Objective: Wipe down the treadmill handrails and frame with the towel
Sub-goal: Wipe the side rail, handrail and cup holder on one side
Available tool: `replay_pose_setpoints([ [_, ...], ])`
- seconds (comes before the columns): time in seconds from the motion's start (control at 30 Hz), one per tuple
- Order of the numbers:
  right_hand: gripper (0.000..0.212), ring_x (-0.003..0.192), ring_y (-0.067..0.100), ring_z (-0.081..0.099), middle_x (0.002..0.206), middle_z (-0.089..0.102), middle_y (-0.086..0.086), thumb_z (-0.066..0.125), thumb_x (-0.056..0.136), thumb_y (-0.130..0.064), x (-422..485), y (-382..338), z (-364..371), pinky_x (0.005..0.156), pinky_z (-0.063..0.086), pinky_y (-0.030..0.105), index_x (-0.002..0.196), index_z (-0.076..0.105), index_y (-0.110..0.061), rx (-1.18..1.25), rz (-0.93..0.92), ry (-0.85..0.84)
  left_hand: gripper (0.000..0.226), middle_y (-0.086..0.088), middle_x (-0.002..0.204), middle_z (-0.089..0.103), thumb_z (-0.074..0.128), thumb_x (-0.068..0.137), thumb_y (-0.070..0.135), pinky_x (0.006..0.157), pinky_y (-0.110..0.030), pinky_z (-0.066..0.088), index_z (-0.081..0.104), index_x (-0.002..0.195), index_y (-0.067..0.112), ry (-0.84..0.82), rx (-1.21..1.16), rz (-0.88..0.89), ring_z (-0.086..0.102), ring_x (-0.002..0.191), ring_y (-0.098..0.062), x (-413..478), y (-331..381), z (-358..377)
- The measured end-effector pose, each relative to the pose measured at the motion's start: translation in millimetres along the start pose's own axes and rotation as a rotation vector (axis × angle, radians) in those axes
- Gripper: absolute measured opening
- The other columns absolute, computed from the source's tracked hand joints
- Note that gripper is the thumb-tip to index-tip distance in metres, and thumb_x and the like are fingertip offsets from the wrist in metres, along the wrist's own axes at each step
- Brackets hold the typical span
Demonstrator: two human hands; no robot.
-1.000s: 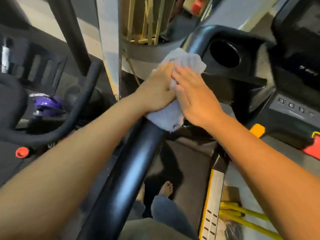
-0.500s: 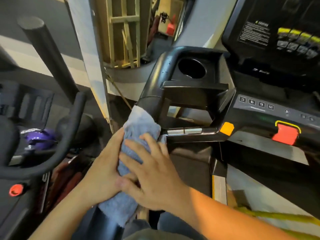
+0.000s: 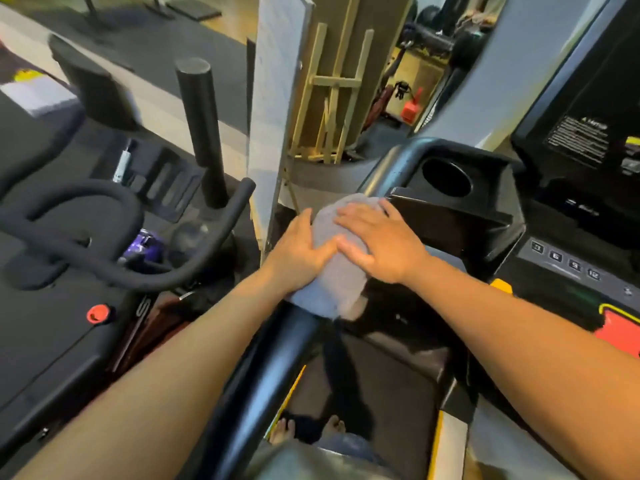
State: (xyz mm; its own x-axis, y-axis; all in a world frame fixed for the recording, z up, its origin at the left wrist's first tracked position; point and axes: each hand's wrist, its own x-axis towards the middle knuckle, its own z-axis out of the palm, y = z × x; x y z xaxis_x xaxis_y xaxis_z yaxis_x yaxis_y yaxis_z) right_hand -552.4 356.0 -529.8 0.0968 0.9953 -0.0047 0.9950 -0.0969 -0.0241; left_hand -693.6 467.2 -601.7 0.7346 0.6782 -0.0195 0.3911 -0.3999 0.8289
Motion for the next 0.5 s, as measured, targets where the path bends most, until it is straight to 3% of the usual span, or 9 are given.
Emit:
replay_pose_setpoints([
  [0.03,0.066,0.138,0.019,0.039,0.145,0.05,0.003,0.024,0.092,-0.057,6.3,3.1,-2.5,0.117,0.019,0.049,0.136,0.055,-0.018,0.029,0.037,-0.008,0.071,-0.007,0.14,0.049,0.054,0.091,0.058,0.099,-0.031,0.039,0.037,0.142,0.012,-0.022,-0.046,-0.028,0.048,0.128,-0.023,-6.4,11.1,-8.7],
  [0.1,0.065,0.137,0.023,0.041,0.142,0.053,0.008,0.028,0.092,-0.052,6.6,-4.5,3.3,0.117,0.023,0.043,0.134,0.057,-0.012,0.124,0.074,0.053,0.059,-0.005,0.132,0.057,0.053,0.093,0.055,0.092,-0.029,0.04,0.046,0.136,0.015,-0.102,-0.112,-0.071,0.054,0.121,-0.022,-21.5,17.0,-15.8],
  [0.2,0.053,0.135,0.025,0.042,0.138,0.056,0.01,0.037,0.092,-0.038,-17.0,-34.9,21.5,0.117,0.026,0.042,0.129,0.061,-0.008,0.2,0.087,0.197,0.052,0.016,0.122,0.055,0.062,0.091,0.047,0.087,-0.009,0.038,0.043,0.136,0.028,-0.21,-0.13,-0.042,0.055,0.11,-0.002,-58.5,12.7,-25.1],
  [0.27,0.051,0.139,0.024,0.036,0.142,0.052,0.008,0.036,0.095,-0.037,-34.4,-53.5,30.3,0.115,0.027,0.048,0.133,0.057,-0.01,0.196,0.079,0.191,0.066,0.021,0.13,0.05,0.069,0.087,0.045,0.091,-0.004,0.034,0.035,0.142,0.032,-0.222,-0.089,-0.018,0.051,0.116,0.003,-84.5,10.5,-32.7],
  [0.33,0.054,0.145,0.023,0.027,0.149,0.044,0.008,0.027,0.1,-0.038,-49.2,-71.0,36.2,0.116,0.023,0.049,0.14,0.05,-0.01,0.175,0.056,0.177,0.088,0.019,0.146,0.042,0.075,0.079,0.049,0.105,-0.015,0.033,0.027,0.15,0.035,-0.212,-0.12,-0.035,0.043,0.131,0.001,-103.0,2.7,-38.3],
  [0.4,0.059,0.147,0.025,0.019,0.153,0.036,0.01,0.018,0.102,-0.04,-66.1,-93.0,43.3,0.117,0.021,0.051,0.145,0.041,-0.006,0.185,0.033,0.177,0.096,0.019,0.15,0.039,0.078,0.075,0.053,0.113,-0.029,0.035,0.023,0.152,0.035,-0.236,-0.125,0.031,0.04,0.133,0.004,-117.5,-4.5,-44.9],
  [0.5,0.054,0.15,0.026,0.01,0.16,0.019,0.008,0.028,0.104,-0.033,-92.8,-121.2,54.4,0.121,0.017,0.042,0.152,0.02,-0.01,0.453,0.083,0.277,0.108,0.013,0.16,0.023,0.07,0.073,0.067,0.118,-0.03,0.029,0.012,0.155,0.03,-0.235,0.063,0.091,0.029,0.142,0.001,-141.7,0.2,-48.2],
])
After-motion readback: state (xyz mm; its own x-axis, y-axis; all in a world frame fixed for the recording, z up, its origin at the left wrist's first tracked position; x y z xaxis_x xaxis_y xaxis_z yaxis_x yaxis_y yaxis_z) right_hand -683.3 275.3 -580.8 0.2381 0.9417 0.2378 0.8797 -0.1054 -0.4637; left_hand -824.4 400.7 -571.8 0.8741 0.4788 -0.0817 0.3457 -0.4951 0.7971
